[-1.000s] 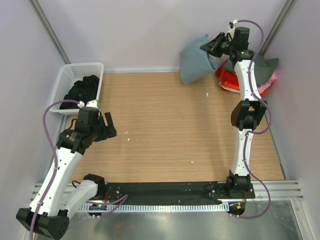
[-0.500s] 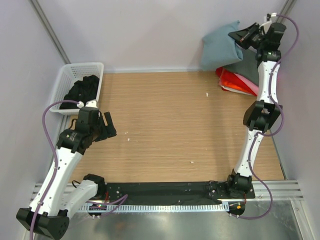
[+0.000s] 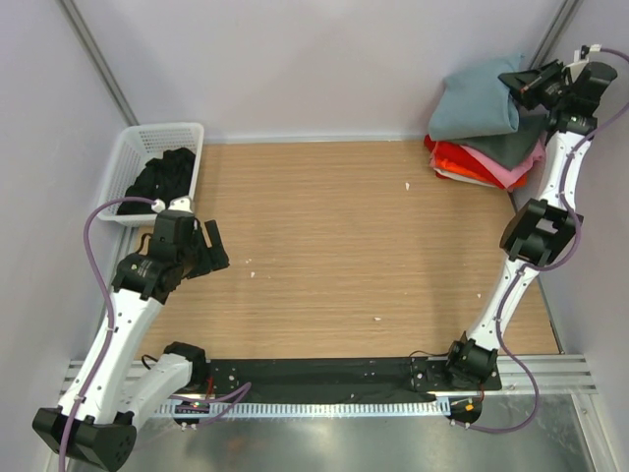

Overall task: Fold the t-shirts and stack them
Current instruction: Neatly place the folded tshirt to the corner

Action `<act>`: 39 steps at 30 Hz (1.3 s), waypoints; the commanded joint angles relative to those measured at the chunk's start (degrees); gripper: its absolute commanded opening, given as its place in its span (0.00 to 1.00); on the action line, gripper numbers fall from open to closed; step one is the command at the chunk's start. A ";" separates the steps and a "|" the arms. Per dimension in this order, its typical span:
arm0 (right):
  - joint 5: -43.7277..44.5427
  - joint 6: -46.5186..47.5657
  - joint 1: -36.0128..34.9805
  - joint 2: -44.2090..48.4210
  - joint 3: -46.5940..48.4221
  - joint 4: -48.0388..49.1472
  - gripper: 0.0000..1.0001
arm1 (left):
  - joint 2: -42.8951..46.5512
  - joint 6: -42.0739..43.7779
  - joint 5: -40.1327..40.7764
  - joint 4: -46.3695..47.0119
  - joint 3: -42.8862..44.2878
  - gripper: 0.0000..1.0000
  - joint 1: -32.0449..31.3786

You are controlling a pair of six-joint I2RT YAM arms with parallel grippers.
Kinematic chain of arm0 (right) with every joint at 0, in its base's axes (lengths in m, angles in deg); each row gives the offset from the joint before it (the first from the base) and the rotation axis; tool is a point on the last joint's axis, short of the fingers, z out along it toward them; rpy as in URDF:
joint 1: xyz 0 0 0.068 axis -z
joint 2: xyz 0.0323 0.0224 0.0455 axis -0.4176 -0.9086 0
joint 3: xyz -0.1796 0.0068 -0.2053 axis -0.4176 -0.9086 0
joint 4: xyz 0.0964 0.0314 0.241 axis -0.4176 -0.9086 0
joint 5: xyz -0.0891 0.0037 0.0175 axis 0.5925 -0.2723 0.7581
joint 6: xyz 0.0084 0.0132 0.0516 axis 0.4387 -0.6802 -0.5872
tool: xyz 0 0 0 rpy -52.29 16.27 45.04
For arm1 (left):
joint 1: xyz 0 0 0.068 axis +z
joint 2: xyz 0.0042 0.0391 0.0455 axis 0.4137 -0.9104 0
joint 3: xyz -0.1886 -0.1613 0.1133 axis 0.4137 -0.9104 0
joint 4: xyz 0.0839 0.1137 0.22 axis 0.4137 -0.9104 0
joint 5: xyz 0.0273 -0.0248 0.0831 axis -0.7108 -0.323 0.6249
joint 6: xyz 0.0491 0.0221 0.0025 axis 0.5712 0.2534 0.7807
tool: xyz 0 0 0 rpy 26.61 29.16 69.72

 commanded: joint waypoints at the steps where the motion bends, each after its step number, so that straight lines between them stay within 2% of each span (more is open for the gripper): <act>1: -2.02 0.68 1.83 5.42 -2.98 2.17 0.01 | -0.16 -0.23 0.65 2.16 -0.04 0.78 0.30; 5: -0.80 4.09 5.52 6.47 -7.21 -0.46 0.01 | -0.52 -0.15 0.12 2.25 -0.22 0.77 0.30; 8: 3.50 8.39 8.95 7.44 -8.97 -5.03 0.01 | -0.96 -0.06 -0.32 2.42 -0.04 0.78 0.30; 12: 11.14 12.71 12.73 7.70 -10.11 -11.17 0.01 | -0.87 -0.06 -0.50 2.25 -0.13 0.77 0.30; 15: 18.17 15.26 13.61 7.27 -11.95 -11.63 0.02 | -0.34 -0.06 -0.67 2.34 -0.22 0.77 0.30; 21: 31.62 13.34 14.93 1.82 -9.24 -12.51 0.02 | 0.71 0.12 -1.28 2.51 -0.30 0.78 0.30; 26: 46.89 14.47 15.37 1.64 -10.38 -10.58 0.02 | 1.59 0.03 -1.11 2.60 -0.31 0.78 0.30; 30: 55.52 17.63 15.46 1.72 -10.03 -9.09 0.02 | 2.47 -0.06 -0.85 2.60 -0.48 0.78 0.30; 36: 59.15 21.15 15.46 3.31 -18.44 -1.20 0.06 | 4.05 0.03 -1.02 2.86 -0.57 0.78 0.30; 39: 61.69 22.56 15.46 2.34 -18.29 -0.12 0.07 | 4.84 0.03 -0.94 2.86 -0.57 0.78 0.30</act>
